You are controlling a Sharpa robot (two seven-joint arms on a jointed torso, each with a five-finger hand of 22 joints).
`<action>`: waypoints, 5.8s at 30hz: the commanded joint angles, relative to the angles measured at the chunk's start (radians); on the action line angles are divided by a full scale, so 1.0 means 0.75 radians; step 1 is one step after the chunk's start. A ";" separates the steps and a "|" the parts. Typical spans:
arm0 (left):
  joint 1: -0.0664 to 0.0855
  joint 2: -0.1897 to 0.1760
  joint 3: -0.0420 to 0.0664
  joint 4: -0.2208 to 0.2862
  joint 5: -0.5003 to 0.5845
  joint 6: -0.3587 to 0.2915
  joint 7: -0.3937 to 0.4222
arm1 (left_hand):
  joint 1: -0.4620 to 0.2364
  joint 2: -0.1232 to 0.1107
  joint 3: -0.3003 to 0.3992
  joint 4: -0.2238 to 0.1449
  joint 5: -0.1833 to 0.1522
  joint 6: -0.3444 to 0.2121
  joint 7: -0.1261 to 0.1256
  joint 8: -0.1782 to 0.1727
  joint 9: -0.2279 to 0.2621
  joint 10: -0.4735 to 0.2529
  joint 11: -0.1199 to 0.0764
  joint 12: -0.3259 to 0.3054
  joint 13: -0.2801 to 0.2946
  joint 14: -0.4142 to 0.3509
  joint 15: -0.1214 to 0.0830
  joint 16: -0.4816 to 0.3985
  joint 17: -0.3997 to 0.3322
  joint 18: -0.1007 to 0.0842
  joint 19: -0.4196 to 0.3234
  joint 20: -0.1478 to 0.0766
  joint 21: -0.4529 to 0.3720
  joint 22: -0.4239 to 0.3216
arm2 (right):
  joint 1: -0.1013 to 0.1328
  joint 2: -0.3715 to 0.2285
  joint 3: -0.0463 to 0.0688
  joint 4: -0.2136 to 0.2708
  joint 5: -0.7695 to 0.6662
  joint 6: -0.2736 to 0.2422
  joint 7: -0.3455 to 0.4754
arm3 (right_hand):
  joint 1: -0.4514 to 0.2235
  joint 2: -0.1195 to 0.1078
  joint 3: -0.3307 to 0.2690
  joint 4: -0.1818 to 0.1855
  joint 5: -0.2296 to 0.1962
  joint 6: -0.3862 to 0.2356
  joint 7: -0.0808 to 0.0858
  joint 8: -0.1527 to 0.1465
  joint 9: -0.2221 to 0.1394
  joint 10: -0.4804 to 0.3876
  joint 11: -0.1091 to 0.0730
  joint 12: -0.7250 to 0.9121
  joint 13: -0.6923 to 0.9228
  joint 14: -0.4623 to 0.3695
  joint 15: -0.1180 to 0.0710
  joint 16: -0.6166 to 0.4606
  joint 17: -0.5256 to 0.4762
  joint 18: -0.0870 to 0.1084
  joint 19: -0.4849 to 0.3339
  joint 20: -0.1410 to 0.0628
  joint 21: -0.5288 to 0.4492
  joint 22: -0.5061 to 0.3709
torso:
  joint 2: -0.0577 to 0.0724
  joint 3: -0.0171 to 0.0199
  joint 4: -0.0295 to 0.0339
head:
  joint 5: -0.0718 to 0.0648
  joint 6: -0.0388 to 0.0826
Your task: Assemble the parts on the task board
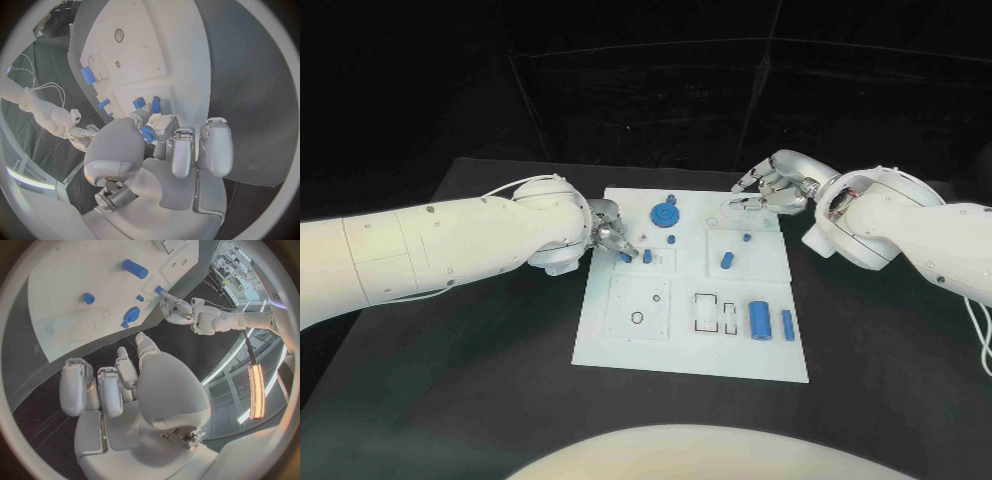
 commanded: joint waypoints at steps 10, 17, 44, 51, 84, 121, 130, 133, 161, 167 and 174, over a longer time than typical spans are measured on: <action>0.001 0.002 0.000 0.001 -0.004 0.008 -0.005 | -0.015 -0.009 -0.045 0.008 -0.004 0.014 0.000 0.012 0.000 0.012 0.002 0.010 0.008 0.141 -0.011 0.004 0.351 -0.008 0.064 -0.012 0.011 0.153 | 0.002 0.000 0.001 0.002 -0.003 0.002 0.006 | -0.005 0.007 -0.008 0.002 0.004 -0.007 0.002 0.008 -0.002 -0.011 -0.002 -0.009 -0.002 0.109 -0.008 -0.007 0.228 0.013 -0.008 -0.003 -0.005 -0.001 | 0.000 0.0008 -0.0004 | -0.001 -0.001; 0.001 0.003 0.000 0.001 -0.004 0.032 -0.006 | -0.025 -0.020 -0.084 0.018 -0.004 0.018 -0.001 0.015 -0.002 0.016 0.001 0.018 0.016 0.141 -0.012 0.004 0.351 -0.009 0.065 -0.013 0.013 0.156 | 0.002 -0.001 0.001 0.003 -0.003 0.003 0.006 | -0.005 0.007 -0.008 0.002 0.004 -0.007 0.002 0.008 -0.002 -0.011 -0.002 -0.009 -0.002 0.109 -0.008 -0.007 0.228 0.013 -0.008 -0.003 -0.005 -0.001 | 0.000 0.0011 0.0004 | -0.001 -0.005; 0.001 0.024 0.001 -0.034 -0.004 0.035 -0.006 | -0.043 -0.008 -0.148 0.048 -0.004 0.023 -0.002 0.020 -0.007 0.021 0.000 0.027 0.026 0.141 -0.013 0.004 0.351 -0.010 0.067 -0.014 0.018 0.162 | 0.002 0.001 0.001 0.004 -0.003 0.003 0.008 | -0.005 0.007 -0.010 0.003 0.005 -0.010 0.002 0.008 -0.003 -0.012 -0.002 -0.009 -0.002 0.109 -0.007 -0.010 0.224 0.013 -0.010 -0.003 -0.007 -0.005 | 0.000 0.0012 -0.0004 | -0.005 -0.009; 0.001 0.029 0.001 -0.040 -0.004 0.046 -0.007 | -0.051 -0.007 -0.168 0.058 -0.004 0.025 -0.003 0.022 -0.008 0.022 0.000 0.028 0.026 0.141 -0.013 0.004 0.351 -0.011 0.068 -0.014 0.021 0.166 | 0.002 0.002 0.001 0.003 -0.003 0.005 0.008 | -0.005 0.007 -0.010 0.003 0.005 -0.010 0.002 0.008 -0.003 -0.012 -0.002 -0.009 -0.002 0.109 -0.007 -0.010 0.224 0.013 -0.010 -0.003 -0.007 -0.005 | 0.000 0.0009 -0.0005 | -0.008 -0.009; 0.001 -0.008 0.003 -0.014 -0.004 -0.093 0.000 | -0.123 -0.025 -0.399 0.175 -0.005 0.029 -0.010 0.040 -0.014 0.027 -0.007 0.030 0.027 0.141 -0.019 0.004 0.351 -0.011 0.069 -0.019 0.019 0.169 | 0.002 0.004 0.001 -0.001 -0.003 0.008 0.009 | -0.004 0.008 -0.010 0.004 0.005 -0.010 0.002 0.009 -0.003 -0.013 -0.002 -0.010 -0.003 0.109 -0.007 -0.010 0.224 0.013 -0.009 -0.003 -0.007 -0.005 | -0.001 -0.0001 0.0010 | -0.009 -0.009; -0.010 0.130 -0.035 -0.162 -0.253 -0.455 0.777 | 0.445 -0.106 -0.208 -0.093 -0.002 -0.150 0.120 -0.367 -0.552 -0.634 0.181 -1.011 -1.055 -0.090 0.134 -0.346 -0.116 0.134 -0.200 0.124 -0.774 -0.488 | 0.002 0.015 0.001 -0.012 -0.003 0.003 0.018 | -0.004 0.009 -0.013 0.006 0.006 -0.011 0.002 0.010 -0.003 -0.013 -0.002 -0.010 -0.003 0.108 -0.007 -0.011 0.223 0.013 -0.010 -0.003 -0.008 -0.006 | 0.001 0.0001 0.0007 | -0.047 0.032; -0.012 0.199 -0.037 -0.228 -0.376 -0.333 0.708 | 0.428 -0.119 -0.261 -0.062 -0.002 -0.102 0.104 -0.390 -0.612 -0.585 0.158 -1.019 -1.117 0.014 0.100 -0.205 0.019 0.090 -0.078 0.090 -0.509 -0.268 | 0.002 0.023 0.001 -0.016 -0.003 -0.007 0.028 | 0.000 0.011 -0.012 0.006 0.011 -0.012 0.002 0.011 -0.003 -0.011 -0.002 -0.008 -0.001 0.109 -0.007 -0.009 0.226 0.013 -0.010 -0.003 -0.008 -0.006 | 0.001 0.0012 -0.0016 | -0.034 0.031; -0.012 0.218 -0.037 -0.244 -0.384 -0.303 0.699 | 0.429 -0.118 -0.271 -0.058 -0.002 -0.087 0.101 -0.392 -0.623 -0.567 0.154 -1.022 -1.129 0.025 0.094 -0.193 0.030 0.085 -0.061 0.085 -0.473 -0.238 | 0.002 0.024 0.001 -0.017 -0.003 -0.014 0.031 | 0.001 0.012 -0.012 0.005 0.013 -0.012 0.002 0.011 -0.003 -0.011 -0.002 -0.008 -0.001 0.109 -0.007 -0.009 0.226 0.013 -0.010 -0.003 -0.009 -0.006 | 0.001 0.0014 -0.0001 | -0.038 0.029; -0.017 0.295 -0.041 -0.314 -0.403 -0.199 0.632 | 0.497 -0.058 -0.229 -0.065 -0.002 0.005 0.099 -0.404 -0.672 -0.443 0.134 -1.075 -1.208 0.059 0.086 -0.157 0.061 0.064 -0.015 0.073 -0.367 -0.142 | 0.002 0.030 0.001 -0.017 -0.003 -0.020 0.031 | 0.008 0.017 -0.012 0.006 0.029 -0.014 0.002 0.013 -0.003 -0.012 -0.002 -0.007 -0.002 0.109 -0.008 -0.010 0.225 0.013 -0.010 -0.003 -0.010 -0.007 | 0.000 0.0013 -0.0006 | -0.048 0.021; -0.021 0.299 -0.044 -0.324 -0.403 -0.193 0.626 | 0.497 -0.063 -0.215 -0.068 -0.002 0.010 0.102 -0.411 -0.682 -0.434 0.136 -1.094 -1.225 0.059 0.088 -0.158 0.057 0.063 -0.014 0.074 -0.361 -0.136 | 0.002 0.030 0.001 -0.018 -0.003 -0.014 0.027 | 0.008 0.017 -0.012 0.006 0.029 -0.014 0.002 0.013 -0.003 -0.012 -0.002 -0.007 -0.002 0.109 -0.008 -0.010 0.225 0.013 -0.010 -0.003 -0.010 -0.007 | -0.001 0.0006 0.0014 | -0.051 0.021; -0.022 0.303 -0.045 -0.333 -0.403 -0.172 0.617 | 0.490 -0.067 -0.208 -0.066 -0.002 0.014 0.105 -0.415 -0.689 -0.426 0.139 -1.107 -1.236 0.060 0.091 -0.158 0.054 0.062 -0.014 0.076 -0.359 -0.132 | 0.002 0.031 0.001 -0.017 -0.003 -0.015 0.026 | 0.008 0.017 -0.012 0.006 0.029 -0.014 0.002 0.013 -0.003 -0.012 -0.002 -0.007 -0.002 0.109 -0.008 -0.010 0.225 0.013 -0.010 -0.003 -0.010 -0.007 | 0.000 0.0022 0.0004 | -0.051 0.020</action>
